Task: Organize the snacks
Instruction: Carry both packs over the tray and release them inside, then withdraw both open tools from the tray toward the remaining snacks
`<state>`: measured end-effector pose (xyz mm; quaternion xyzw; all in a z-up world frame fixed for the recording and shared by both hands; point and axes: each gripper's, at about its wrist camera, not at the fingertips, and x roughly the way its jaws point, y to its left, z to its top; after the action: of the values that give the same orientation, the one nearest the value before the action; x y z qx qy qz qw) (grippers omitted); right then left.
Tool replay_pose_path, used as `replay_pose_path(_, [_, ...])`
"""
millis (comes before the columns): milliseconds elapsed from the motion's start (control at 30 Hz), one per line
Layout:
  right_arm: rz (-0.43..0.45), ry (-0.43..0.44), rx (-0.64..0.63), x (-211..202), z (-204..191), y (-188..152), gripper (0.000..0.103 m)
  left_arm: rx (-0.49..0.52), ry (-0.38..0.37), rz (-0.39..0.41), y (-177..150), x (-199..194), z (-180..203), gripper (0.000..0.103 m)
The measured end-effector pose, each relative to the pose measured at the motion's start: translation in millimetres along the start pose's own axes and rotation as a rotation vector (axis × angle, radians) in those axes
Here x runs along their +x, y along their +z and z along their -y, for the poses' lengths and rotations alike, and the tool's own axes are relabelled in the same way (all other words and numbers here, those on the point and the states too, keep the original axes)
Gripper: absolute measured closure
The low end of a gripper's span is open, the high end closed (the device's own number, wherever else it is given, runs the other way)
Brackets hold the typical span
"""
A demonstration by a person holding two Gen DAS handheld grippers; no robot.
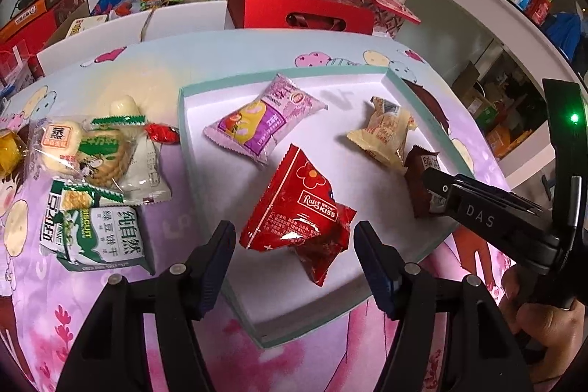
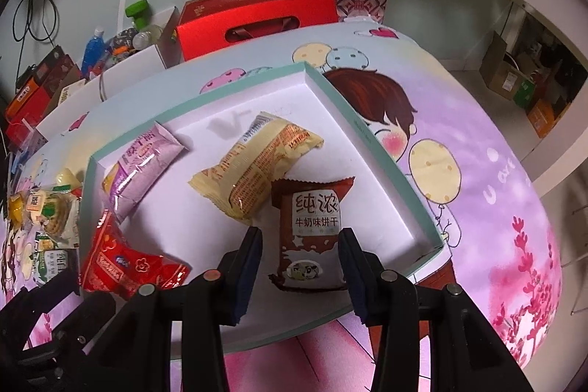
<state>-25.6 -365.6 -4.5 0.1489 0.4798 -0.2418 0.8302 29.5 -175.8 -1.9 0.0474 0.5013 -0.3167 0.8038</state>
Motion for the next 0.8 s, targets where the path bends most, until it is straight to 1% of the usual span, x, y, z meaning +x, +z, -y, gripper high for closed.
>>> replay_pose_path(200, [0.038, 0.000, -0.013, -14, -5, 3, 0.056, -0.025, 0.003, 0.024, 3, -11, -7, 0.035])
replay_pose_path(367, [0.042, -0.002, -0.030, -15, -9, 3, 0.056, -0.047, 0.007, 0.049, 6, -19, -14, 0.035])
replay_pose_path(500, [0.037, -0.004, -0.037, -13, -12, 2, 0.055, -0.079, 0.022, 0.051, 7, -20, -23, 0.035])
replay_pose_path(533, [0.033, -0.004, -0.042, -12, -13, 2, 0.048, -0.090, 0.030, 0.049, 7, -19, -26, 0.033])
replay_pose_path(567, [0.028, -0.006, -0.049, -11, -15, 2, 0.045, -0.098, 0.038, 0.048, 7, -19, -28, 0.028])
replay_pose_path(600, [0.025, -0.009, -0.053, -10, -17, 1, 0.041, -0.106, 0.049, 0.050, 7, -19, -31, 0.025])
replay_pose_path(667, [0.019, -0.008, -0.064, -8, -20, 1, 0.040, -0.118, 0.078, 0.058, 7, -20, -35, 0.024])
replay_pose_path(700, [0.017, -0.007, -0.068, -7, -22, 0, 0.037, -0.122, 0.089, 0.061, 8, -20, -37, 0.024])
replay_pose_path(733, [0.016, -0.007, -0.071, -7, -23, 0, 0.028, -0.126, 0.100, 0.062, 8, -20, -39, 0.023])
replay_pose_path(800, [0.017, -0.010, -0.075, -6, -25, 0, 0.018, -0.136, 0.128, 0.066, 7, -20, -43, 0.018])
